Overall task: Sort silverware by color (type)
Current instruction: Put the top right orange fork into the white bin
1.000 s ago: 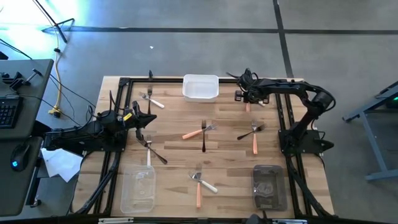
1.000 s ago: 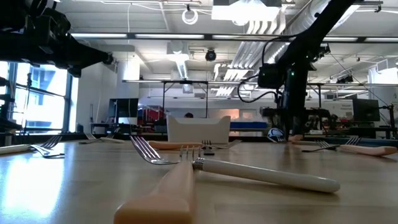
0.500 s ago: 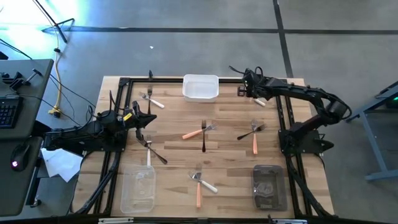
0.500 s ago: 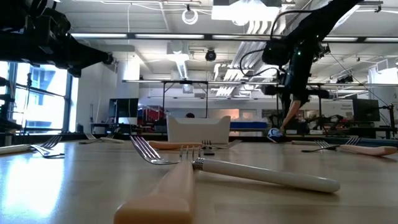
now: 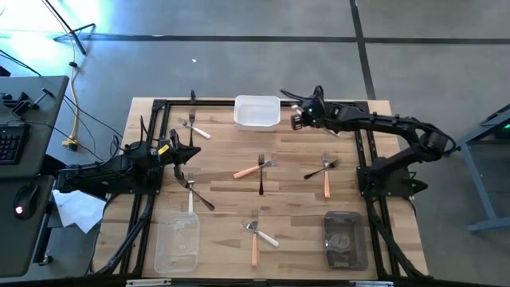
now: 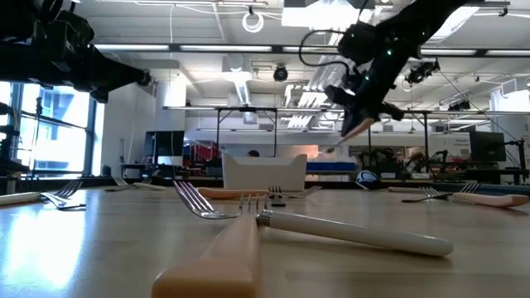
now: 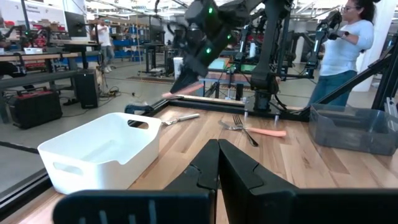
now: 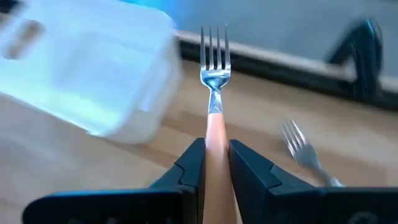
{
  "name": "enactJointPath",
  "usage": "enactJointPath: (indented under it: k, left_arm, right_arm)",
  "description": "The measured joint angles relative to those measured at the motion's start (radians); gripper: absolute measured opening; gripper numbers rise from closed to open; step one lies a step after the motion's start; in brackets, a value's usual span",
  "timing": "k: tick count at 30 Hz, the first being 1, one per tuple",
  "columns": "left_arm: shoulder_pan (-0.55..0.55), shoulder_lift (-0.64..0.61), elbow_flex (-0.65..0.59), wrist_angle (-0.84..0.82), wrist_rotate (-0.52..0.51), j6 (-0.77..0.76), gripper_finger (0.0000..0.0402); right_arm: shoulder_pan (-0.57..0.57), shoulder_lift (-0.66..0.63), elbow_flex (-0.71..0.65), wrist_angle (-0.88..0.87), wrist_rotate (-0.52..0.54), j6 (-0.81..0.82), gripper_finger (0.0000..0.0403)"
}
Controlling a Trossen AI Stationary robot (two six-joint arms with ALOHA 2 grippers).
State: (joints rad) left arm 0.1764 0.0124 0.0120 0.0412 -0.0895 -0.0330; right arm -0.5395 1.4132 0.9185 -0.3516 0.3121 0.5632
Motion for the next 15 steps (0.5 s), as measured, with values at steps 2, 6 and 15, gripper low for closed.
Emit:
enactJointPath:
  k: [2, 6, 15]
  left_arm:
    - [0.0, 0.0, 0.0, 0.0, 0.0, 0.0, 0.0]
    - [0.0, 0.0, 0.0, 0.0, 0.0, 0.0, 0.0]
    - [0.0, 0.0, 0.0, 0.0, 0.0, 0.0, 0.0]
  right_arm:
    - [0.014, 0.006, 0.048, 0.025, 0.003, -0.058, 0.005]
    - [0.048, 0.058, 0.184, 0.031, -0.023, -0.234, 0.005]
    - [0.047, 0.373, 0.531, -0.034, -0.244, -0.528, 0.005]
